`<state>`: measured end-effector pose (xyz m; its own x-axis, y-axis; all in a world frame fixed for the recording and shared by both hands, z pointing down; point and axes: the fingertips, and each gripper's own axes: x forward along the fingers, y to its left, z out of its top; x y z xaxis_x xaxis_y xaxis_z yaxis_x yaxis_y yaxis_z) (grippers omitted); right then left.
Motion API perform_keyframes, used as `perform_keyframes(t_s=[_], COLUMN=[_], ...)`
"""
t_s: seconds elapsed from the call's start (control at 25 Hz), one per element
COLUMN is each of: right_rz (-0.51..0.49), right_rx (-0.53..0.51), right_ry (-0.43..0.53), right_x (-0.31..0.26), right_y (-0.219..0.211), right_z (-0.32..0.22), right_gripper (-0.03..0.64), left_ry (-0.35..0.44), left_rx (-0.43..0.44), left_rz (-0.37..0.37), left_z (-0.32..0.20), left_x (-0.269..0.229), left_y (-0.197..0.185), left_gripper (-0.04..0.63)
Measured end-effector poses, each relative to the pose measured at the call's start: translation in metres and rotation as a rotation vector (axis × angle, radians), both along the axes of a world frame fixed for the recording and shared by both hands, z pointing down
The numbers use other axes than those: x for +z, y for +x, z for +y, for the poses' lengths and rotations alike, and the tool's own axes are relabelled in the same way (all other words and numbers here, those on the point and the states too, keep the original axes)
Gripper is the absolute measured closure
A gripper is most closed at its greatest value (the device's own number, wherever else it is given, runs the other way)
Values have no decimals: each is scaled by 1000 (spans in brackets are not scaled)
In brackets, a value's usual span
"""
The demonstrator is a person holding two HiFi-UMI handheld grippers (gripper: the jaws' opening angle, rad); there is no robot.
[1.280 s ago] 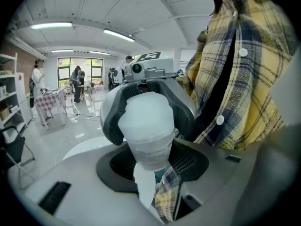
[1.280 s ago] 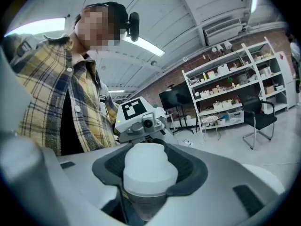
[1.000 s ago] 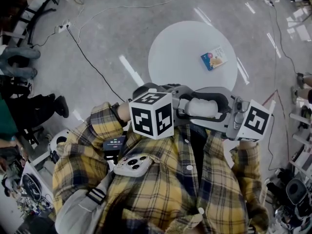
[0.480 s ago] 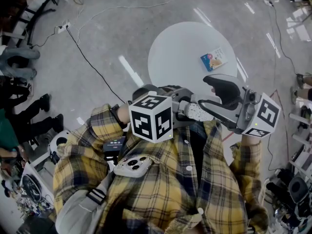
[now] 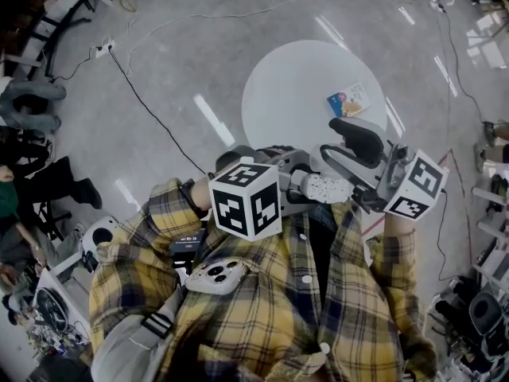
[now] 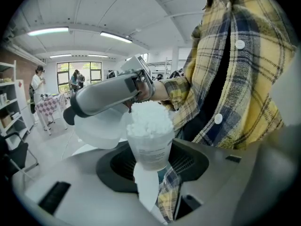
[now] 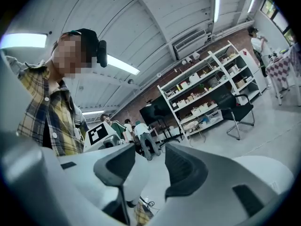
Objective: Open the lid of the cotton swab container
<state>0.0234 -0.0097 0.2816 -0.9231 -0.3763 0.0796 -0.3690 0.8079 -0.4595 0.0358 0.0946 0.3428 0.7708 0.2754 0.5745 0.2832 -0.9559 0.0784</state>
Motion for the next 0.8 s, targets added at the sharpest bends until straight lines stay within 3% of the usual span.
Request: perform_keyframes(t_s=[0.4, 0.8], right_rz=[9, 104], right_rx=[86, 250], right_ry=[69, 197], right_x=[-18, -45], right_y=[10, 34], right_z=[-7, -6], right_gripper=[422, 436], left_ry=[1, 17], left_rx=[-92, -222], left_rz=[25, 41], left_z=[-20, -42], left_x=[-5, -11], left_y=[3, -1], left_gripper=[390, 390])
